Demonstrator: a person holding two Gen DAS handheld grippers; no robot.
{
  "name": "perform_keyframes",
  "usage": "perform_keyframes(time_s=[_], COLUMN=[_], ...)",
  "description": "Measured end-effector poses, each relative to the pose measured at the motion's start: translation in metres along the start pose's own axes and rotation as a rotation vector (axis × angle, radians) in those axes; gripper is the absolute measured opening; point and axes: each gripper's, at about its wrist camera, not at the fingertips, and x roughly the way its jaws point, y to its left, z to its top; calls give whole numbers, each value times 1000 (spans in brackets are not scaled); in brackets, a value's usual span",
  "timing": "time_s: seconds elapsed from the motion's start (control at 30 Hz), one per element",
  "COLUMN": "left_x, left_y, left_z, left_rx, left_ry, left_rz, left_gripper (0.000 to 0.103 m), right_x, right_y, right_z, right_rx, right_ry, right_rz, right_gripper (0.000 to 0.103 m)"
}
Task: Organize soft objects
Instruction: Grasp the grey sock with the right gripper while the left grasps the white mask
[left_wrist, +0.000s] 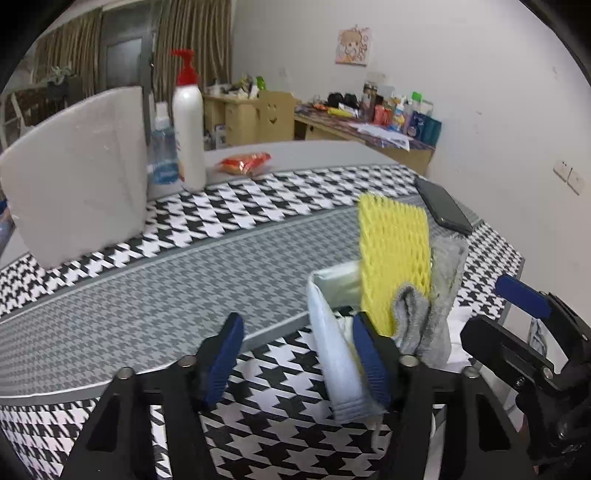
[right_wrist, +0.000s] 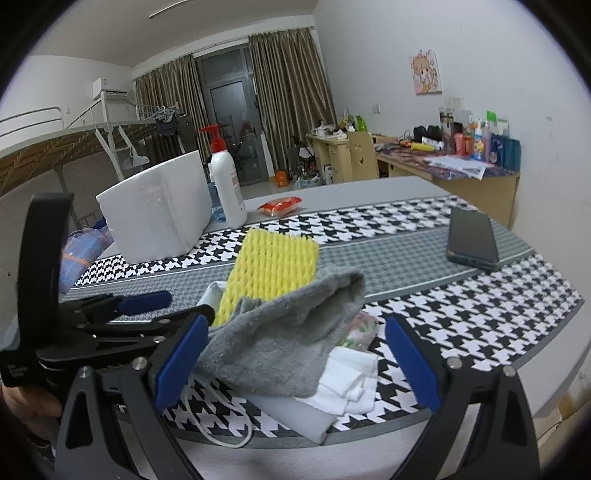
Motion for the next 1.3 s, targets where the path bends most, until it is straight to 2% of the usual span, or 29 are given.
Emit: perform_keyframes(time_s=[0.07,0.13,0.4,0.5,0.6,0.77,0.83,0.9,1.1,1.2,1.3], left_x=[3,4,9,9,10,11,11,10,7,5,5], left_y=[0,-2,-2,-3,-5,-6,-6,-7,-7,-9,-9], left_z=[-1,-2,-2,-3,-2,-3,-3,-3,-3,-3,-4], left_rx=[-4,1,8,11,25,31,34,35,41,48,54], left_ry=[18,20,42,41,42,39,36,36,26,22,19], left_rz=[-14,-20,-63,-70,-79,-85,-85,-87,-92,-88,-88], left_gripper=[52,42,30,28,21,19,18,17,16,16,16], right_x=[3,6,16,21,26,29,30,31,31,29,29], right_y=[-1,-2,-5,-4,-1,1,3,5,7,7,8], right_z=[-1,-2,-2,-5,-7,-12,-12,-13,-16,-15,-14], right_rx=[12,11,25,23,12,3,-6,-17,-40,-35,-39], right_ry=[17,31,59,94,131,154,161,169,179,184,195], right_rz=[13,16,39,61,83,102,96,102,100,104,116], right_gripper=[99,99,98,85,71,59,46,43,25,26,38])
